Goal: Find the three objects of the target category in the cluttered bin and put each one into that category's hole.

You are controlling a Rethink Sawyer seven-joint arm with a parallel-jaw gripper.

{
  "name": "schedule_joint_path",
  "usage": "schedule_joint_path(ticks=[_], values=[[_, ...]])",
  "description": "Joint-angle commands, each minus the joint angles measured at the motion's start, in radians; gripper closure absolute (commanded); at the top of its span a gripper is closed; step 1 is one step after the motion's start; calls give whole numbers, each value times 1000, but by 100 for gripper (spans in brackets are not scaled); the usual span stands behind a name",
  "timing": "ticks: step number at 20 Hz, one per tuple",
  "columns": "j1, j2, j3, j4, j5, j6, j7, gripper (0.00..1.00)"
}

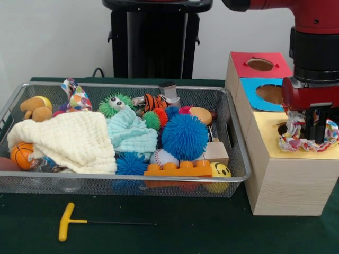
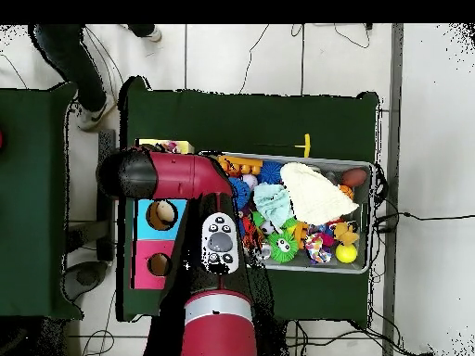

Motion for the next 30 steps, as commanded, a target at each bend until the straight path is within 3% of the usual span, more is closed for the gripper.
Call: schedule_joint_path(ticks=[1,6,19,30], values=[[-57,41,44,98,-73,73,28,100],[-63,26,47,126,-77,61,25,100],[-63,26,42,114,-82,78,22,100],[-10,-24,15,190,-47,100,108,100]])
